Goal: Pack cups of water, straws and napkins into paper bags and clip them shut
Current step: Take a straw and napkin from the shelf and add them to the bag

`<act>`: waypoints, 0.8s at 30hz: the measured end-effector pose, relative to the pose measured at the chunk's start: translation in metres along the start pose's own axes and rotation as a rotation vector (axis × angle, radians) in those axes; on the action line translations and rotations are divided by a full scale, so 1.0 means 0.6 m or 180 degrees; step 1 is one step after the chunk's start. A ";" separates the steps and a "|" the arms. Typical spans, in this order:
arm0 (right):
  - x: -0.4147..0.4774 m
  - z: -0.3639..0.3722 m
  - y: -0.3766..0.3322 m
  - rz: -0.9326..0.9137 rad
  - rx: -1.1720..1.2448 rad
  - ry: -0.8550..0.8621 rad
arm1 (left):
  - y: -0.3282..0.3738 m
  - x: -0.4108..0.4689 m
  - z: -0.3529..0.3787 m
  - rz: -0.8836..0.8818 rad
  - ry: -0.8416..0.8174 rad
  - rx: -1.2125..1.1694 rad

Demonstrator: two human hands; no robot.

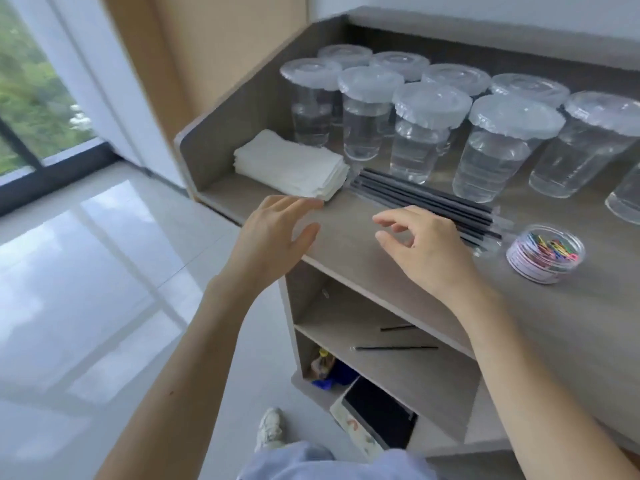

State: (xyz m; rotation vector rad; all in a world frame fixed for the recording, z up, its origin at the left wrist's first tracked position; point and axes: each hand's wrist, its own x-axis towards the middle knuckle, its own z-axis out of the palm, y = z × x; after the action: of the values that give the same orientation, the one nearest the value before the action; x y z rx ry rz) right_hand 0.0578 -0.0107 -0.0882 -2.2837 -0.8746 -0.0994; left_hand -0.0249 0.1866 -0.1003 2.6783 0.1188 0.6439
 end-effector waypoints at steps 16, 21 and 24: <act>0.108 0.082 -0.012 0.1193 -0.0781 0.0937 | -0.142 0.189 0.016 0.1431 -0.0768 -0.0591; 0.113 0.084 -0.009 0.1213 -0.1121 0.0757 | -0.158 0.200 0.022 0.1540 -0.0919 -0.0989; 0.118 0.084 -0.009 0.1201 -0.1136 0.0716 | -0.164 0.210 0.025 0.1490 -0.0986 -0.1203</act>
State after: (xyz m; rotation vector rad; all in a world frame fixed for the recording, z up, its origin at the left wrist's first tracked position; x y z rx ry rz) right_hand 0.1010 0.0636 -0.1024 -2.6621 -0.3183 -0.3598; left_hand 0.0951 0.2938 -0.0974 2.3990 -0.6615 0.3250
